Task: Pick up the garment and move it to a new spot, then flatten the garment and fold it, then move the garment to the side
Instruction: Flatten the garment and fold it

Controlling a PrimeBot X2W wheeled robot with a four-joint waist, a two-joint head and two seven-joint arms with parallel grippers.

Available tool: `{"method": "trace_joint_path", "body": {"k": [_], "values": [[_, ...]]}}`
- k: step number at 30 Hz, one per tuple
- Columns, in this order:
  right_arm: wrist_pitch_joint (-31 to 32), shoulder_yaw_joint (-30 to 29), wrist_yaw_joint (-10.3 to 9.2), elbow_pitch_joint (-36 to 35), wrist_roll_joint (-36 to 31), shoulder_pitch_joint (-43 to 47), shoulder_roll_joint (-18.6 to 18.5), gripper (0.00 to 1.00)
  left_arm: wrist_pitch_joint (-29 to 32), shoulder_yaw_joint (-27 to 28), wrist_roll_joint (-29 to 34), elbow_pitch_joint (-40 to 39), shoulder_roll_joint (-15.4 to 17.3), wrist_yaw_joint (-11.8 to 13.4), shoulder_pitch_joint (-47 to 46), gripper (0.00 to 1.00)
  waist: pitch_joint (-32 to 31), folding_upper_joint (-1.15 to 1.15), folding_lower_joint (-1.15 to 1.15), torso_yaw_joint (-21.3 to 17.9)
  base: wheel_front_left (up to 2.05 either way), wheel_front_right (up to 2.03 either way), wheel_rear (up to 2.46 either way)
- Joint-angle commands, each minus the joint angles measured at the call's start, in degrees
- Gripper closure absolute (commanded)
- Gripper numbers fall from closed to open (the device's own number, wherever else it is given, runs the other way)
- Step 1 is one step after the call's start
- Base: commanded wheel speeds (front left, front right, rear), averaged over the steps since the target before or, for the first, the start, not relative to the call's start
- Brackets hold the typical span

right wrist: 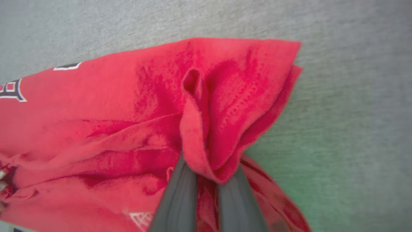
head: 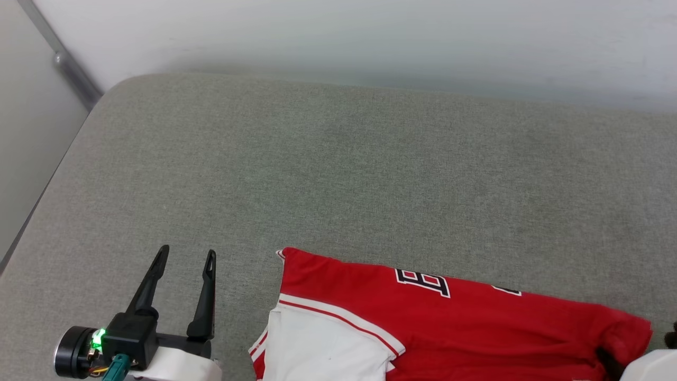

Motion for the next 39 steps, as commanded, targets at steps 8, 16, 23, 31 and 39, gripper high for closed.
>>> {"method": "trace_joint_path", "body": {"k": [8,16,23,31,39], "values": [[-3.31,-7.51,-0.14,3.54,-3.65,-2.25,-4.33,1.00,-0.14,1.14,1.06,0.31,-1.07,-1.30,0.75,0.00,-0.82,0.00,0.00,-0.73,0.00,0.00,0.00],[-2.55,-10.46,-0.12,3.02,-6.81,-2.64,-4.09,1.00,-0.14,2.05,1.66,0.97,-1.70,-2.05,2.42,0.00,-3.48,0.00,0.00,-1.83,0.00,0.00,0.00],[3.62,-4.69,-0.11,-5.56,-3.44,1.72,-2.96,1.00,-0.13,3.18,1.98,1.05,-2.22,-2.36,4.67,0.00,-6.43,0.00,0.00,-3.39,0.00,0.00,0.00],[11.42,3.79,-0.11,-17.02,-0.06,5.86,-0.48,1.00,-0.13,3.17,2.38,1.01,-2.80,-2.95,5.49,0.00,-8.04,0.00,0.00,-3.99,0.00,0.00,0.00],[15.05,9.84,-0.11,-20.55,4.20,4.22,4.42,1.00,-0.13,5.39,1.61,-0.83,-3.76,-2.92,4.36,0.00,-7.67,0.00,0.00,-2.87,0.00,0.00,0.00]]}}
